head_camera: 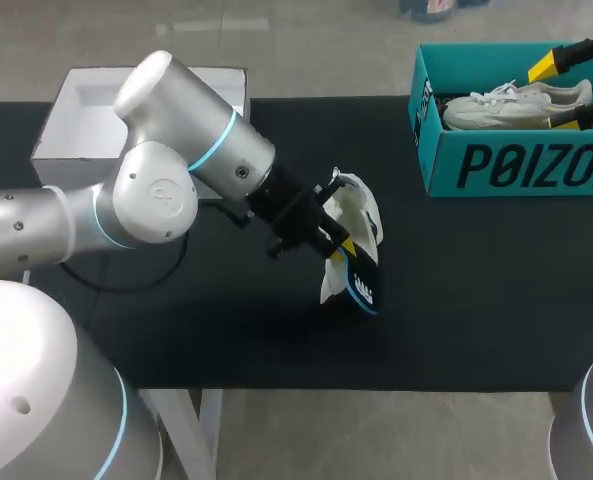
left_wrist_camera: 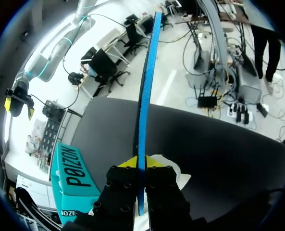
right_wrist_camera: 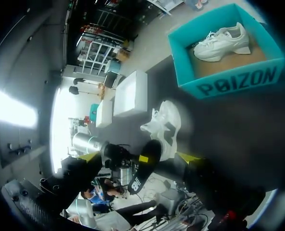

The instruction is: Take the shoe out of the shoebox, open the shoe tongue, remove and reinsert the insole, then place the shoe into the shoebox

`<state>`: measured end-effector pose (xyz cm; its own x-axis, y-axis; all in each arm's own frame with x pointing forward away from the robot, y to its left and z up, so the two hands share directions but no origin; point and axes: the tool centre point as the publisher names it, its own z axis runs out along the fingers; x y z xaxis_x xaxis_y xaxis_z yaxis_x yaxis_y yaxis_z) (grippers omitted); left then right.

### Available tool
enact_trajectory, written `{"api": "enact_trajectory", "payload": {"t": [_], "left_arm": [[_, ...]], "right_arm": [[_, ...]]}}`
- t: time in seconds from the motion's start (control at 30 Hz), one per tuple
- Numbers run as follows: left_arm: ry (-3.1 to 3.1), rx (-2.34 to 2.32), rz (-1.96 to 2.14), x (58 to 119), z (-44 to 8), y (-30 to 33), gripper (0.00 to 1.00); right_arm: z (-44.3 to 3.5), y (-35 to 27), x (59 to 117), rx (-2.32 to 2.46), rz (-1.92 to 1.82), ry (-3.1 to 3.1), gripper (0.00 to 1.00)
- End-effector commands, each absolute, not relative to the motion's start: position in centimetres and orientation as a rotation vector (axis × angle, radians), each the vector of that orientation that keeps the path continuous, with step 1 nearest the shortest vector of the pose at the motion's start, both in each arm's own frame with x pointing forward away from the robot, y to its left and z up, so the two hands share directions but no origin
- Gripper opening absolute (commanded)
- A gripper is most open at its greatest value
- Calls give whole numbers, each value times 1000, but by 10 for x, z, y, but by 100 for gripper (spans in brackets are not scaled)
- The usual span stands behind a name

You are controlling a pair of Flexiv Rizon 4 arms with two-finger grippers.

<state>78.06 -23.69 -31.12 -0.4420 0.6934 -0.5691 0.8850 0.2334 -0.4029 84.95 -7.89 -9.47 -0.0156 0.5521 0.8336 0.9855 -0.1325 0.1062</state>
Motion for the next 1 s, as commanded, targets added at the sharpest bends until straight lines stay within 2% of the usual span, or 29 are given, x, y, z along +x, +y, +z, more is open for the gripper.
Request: {"api": "enact_trajectory", "payload": {"t": [0.03,1.0], "left_arm": [[2282,1526,-943,786,-309,-241,0],[2349,1365,-801,828,-345,-244,0]], "right_arm": [[-95,-79,850,-1731,-1041,-1603,100],[-95,-79,850,-1731,-1041,-1603,100]]}}
